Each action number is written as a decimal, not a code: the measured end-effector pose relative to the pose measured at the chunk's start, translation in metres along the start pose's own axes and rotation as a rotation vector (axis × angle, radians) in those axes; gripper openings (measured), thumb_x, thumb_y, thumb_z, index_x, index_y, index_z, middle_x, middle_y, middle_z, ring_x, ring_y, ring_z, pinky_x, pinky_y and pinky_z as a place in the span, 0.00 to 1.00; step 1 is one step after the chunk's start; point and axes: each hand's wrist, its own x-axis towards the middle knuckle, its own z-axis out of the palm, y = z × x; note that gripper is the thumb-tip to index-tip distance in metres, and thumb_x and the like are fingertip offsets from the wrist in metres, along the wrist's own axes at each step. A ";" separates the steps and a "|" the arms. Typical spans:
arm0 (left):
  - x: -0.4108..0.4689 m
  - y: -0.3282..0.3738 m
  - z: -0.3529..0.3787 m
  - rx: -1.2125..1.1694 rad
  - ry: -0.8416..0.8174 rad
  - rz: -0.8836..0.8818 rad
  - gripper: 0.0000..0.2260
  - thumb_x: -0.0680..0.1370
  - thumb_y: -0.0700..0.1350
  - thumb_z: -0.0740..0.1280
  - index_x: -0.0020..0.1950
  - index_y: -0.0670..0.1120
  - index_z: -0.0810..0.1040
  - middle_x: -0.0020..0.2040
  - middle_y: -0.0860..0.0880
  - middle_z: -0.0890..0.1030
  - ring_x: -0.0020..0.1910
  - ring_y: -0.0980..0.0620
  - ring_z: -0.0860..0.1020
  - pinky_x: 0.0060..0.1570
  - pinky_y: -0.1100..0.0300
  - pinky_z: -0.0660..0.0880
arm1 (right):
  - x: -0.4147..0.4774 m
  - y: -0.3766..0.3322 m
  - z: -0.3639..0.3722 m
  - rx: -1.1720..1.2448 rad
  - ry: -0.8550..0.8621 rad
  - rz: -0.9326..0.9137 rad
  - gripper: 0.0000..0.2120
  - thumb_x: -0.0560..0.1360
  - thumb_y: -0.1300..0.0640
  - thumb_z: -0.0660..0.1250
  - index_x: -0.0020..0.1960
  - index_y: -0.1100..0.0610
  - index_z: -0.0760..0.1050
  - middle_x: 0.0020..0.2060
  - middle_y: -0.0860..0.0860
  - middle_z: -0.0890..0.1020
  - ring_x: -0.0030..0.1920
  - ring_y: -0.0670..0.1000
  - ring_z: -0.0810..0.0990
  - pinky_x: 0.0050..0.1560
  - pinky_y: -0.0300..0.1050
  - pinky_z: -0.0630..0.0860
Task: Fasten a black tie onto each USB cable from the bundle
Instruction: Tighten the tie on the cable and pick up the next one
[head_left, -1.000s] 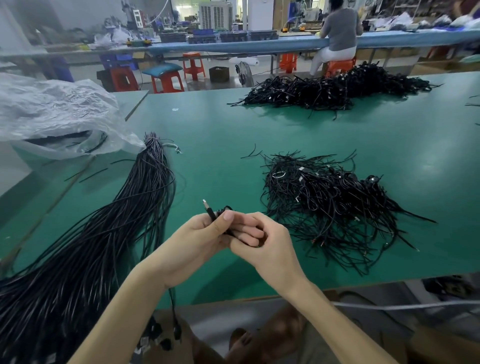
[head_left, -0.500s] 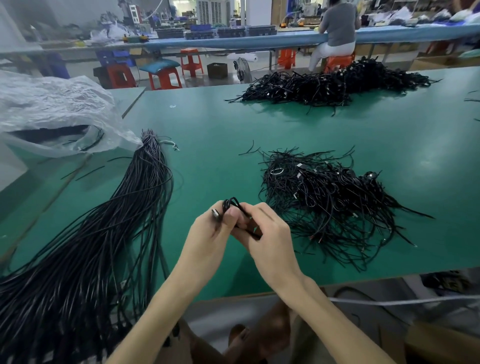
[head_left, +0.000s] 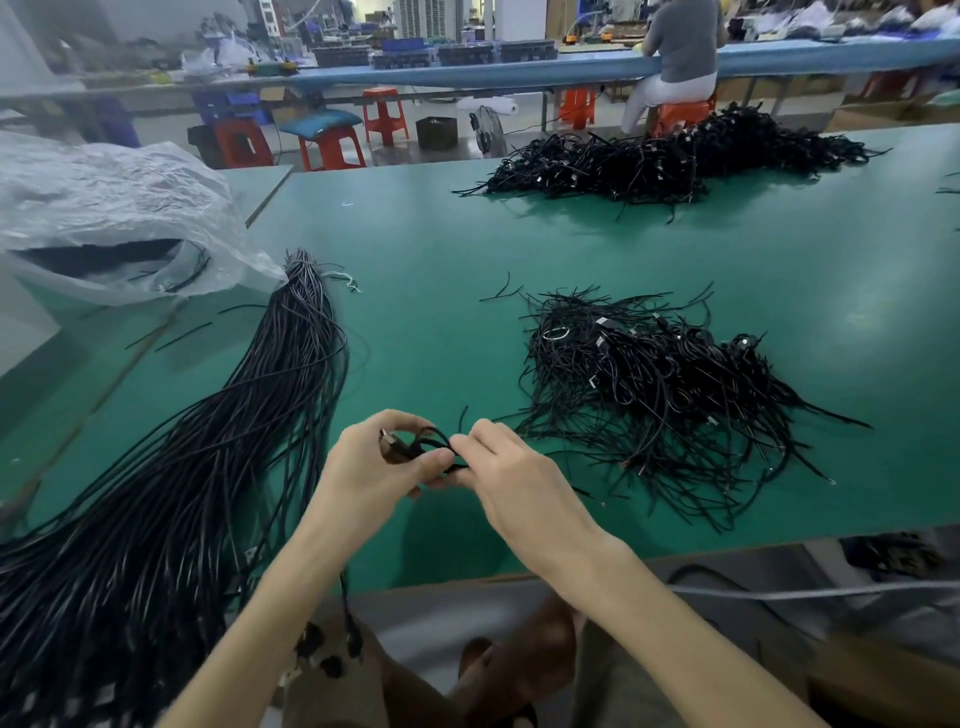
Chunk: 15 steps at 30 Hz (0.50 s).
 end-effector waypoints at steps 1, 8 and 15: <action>0.000 -0.002 0.000 -0.008 -0.020 0.011 0.08 0.73 0.39 0.79 0.49 0.45 0.82 0.35 0.46 0.86 0.35 0.46 0.86 0.43 0.50 0.83 | 0.000 0.000 0.000 -0.031 -0.005 -0.009 0.09 0.82 0.58 0.67 0.60 0.60 0.78 0.50 0.53 0.77 0.54 0.54 0.77 0.45 0.49 0.76; 0.003 -0.006 0.007 -0.094 -0.076 0.020 0.10 0.72 0.42 0.79 0.49 0.40 0.82 0.37 0.44 0.87 0.39 0.44 0.87 0.47 0.48 0.84 | -0.005 0.007 0.005 -0.144 -0.068 0.009 0.14 0.77 0.69 0.66 0.60 0.57 0.76 0.49 0.51 0.79 0.52 0.54 0.75 0.46 0.47 0.75; 0.009 -0.001 -0.008 0.361 -0.303 0.166 0.02 0.80 0.51 0.72 0.52 0.56 0.81 0.35 0.54 0.84 0.34 0.55 0.83 0.41 0.62 0.80 | -0.005 0.023 -0.002 -0.134 -0.128 -0.080 0.14 0.77 0.72 0.63 0.59 0.59 0.77 0.49 0.52 0.78 0.53 0.54 0.74 0.47 0.51 0.75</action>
